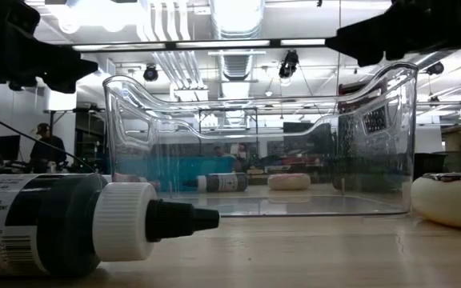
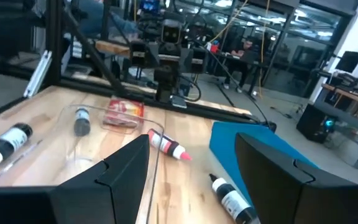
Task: Pick & Place Food Item
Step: Put the left pink food coloring bottle into the transparent bin
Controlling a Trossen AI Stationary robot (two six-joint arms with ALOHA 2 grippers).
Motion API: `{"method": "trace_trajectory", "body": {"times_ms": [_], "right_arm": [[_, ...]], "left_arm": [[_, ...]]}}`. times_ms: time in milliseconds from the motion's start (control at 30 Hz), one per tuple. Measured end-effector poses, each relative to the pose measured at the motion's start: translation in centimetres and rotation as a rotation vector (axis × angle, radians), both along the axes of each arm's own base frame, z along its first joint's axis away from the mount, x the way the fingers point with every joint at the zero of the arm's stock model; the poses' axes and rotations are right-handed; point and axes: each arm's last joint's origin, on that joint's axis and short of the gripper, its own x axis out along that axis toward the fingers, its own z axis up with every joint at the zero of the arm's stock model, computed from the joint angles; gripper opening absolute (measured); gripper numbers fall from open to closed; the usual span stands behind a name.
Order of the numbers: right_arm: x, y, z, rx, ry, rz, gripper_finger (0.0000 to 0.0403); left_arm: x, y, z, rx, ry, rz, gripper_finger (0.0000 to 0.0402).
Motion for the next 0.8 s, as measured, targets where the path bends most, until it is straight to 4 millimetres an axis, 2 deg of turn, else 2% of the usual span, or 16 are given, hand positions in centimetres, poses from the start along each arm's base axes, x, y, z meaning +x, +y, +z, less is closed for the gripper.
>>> {"method": "trace_trajectory", "body": {"times_ms": [433,633,800], "right_arm": [[2.3,0.2,0.0,-0.097,0.085,-0.064,0.0233],[2.2,0.2,-0.9,-0.069,0.117,-0.070,0.0232],[1.4,0.0,-0.5,-0.071,0.079,-0.072,0.0232]], "left_arm": [[0.0,0.2,0.6,-0.017,-0.010,0.053,0.0220],[0.2,0.2,0.3,-0.007,0.023,0.098,0.0220],[0.5,0.2,0.4,-0.014,0.048,0.103,0.0220]]}}
